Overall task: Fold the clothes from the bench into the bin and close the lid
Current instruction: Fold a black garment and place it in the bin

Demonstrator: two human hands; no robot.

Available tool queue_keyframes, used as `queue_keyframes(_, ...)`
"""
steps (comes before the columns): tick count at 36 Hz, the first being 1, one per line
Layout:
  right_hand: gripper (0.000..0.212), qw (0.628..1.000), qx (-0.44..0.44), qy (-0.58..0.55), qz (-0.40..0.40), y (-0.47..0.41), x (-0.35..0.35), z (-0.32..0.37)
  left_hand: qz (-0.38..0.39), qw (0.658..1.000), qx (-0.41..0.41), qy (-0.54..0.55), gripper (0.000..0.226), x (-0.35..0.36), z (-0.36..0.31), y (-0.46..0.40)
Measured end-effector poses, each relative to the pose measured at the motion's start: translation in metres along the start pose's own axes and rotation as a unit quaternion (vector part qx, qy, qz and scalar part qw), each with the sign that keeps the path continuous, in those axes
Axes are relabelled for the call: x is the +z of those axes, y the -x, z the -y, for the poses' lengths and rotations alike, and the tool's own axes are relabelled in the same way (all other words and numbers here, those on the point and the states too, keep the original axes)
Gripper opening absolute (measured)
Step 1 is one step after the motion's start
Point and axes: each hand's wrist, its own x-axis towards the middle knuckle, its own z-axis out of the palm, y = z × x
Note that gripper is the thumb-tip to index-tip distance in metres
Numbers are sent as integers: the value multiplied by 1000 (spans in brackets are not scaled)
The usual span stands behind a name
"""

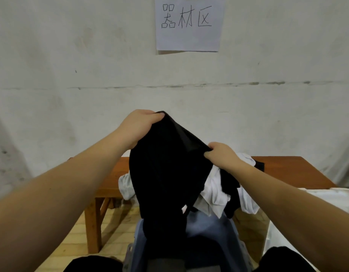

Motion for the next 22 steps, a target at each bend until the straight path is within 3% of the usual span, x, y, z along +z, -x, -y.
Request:
queue_keyframes(7,15,995,79,23,50,3,-4,-48,-54,996,-22,73,29,-24,14,-8)
queue_keyframes(11,16,992,93,85,26,0,-15,-68,-67,992,-59,90,31,-29,29,-11)
queue_keyframes(16,24,990,113,-81,35,5,-34,-59,-78,982,-117,126,30,-28,46,-15)
queue_keyframes(22,21,949,88,-291,83,8,-54,-35,-76,974,-175,122,31,-24,64,-17)
